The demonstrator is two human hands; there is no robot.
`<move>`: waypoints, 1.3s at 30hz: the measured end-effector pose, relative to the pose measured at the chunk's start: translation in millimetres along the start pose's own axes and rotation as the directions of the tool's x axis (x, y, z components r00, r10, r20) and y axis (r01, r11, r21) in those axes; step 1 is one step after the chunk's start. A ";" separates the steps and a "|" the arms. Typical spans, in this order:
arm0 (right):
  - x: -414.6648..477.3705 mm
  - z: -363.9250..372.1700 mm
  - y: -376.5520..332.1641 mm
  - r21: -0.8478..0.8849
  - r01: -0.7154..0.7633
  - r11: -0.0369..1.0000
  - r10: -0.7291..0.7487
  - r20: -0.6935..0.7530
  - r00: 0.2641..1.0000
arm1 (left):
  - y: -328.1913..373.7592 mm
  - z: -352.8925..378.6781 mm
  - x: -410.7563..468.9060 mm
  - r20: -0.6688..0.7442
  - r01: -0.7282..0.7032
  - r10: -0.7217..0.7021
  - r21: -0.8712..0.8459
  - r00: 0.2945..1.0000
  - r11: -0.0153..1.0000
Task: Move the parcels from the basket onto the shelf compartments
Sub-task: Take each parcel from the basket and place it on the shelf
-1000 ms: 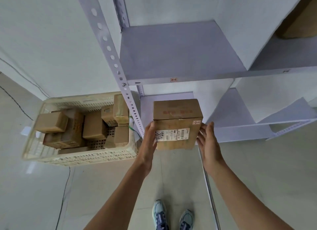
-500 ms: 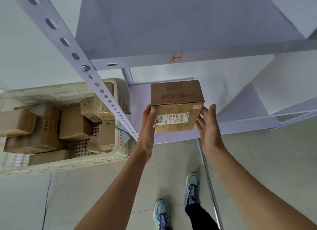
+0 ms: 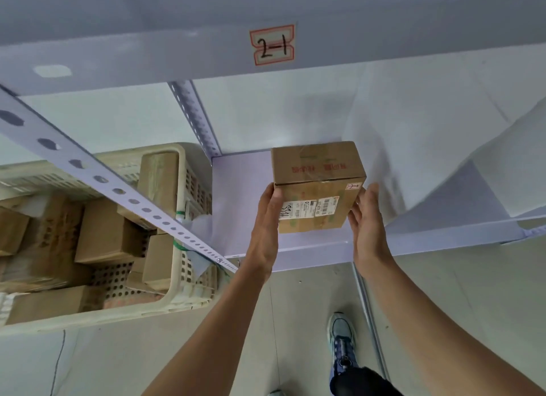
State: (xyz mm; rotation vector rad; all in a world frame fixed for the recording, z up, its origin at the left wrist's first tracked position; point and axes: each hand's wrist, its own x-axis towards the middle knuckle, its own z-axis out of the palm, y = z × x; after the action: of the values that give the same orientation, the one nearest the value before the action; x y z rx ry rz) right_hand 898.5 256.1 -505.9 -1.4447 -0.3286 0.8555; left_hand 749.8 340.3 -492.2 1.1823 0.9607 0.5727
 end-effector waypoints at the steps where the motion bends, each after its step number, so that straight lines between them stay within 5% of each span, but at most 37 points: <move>1: 4.2 -1.7 5.3 0.003 0.004 1.000 -0.004 -0.002 1.000 | -4.8 1.2 3.7 0.001 -0.009 0.009 -0.004 1.000 1.000; 9: 49.3 -0.2 25.2 -0.007 0.061 0.998 -0.062 -0.023 0.998 | -23.6 8.6 47.7 0.025 -0.120 0.119 0.018 0.993 0.993; 26: 146.0 22.3 77.5 0.280 0.433 0.857 -0.402 -0.163 0.901 | -64.5 15.9 129.4 0.059 -0.443 0.444 -0.030 0.894 0.896; 34: 176.9 30.7 66.2 0.325 0.435 0.840 -0.440 -0.062 0.896 | -65.5 24.4 169.5 0.118 -0.546 0.541 0.011 0.833 0.838; 39: 192.3 33.0 56.2 0.247 0.470 0.847 -0.456 -0.117 0.882 | -62.6 32.0 206.9 0.022 -0.589 0.591 0.124 0.806 0.799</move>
State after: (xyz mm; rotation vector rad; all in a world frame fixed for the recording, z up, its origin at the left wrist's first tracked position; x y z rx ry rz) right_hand 988.4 405.3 -610.2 -1.0655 -0.4788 0.4423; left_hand 874.6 471.0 -615.0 1.6076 0.6302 1.0340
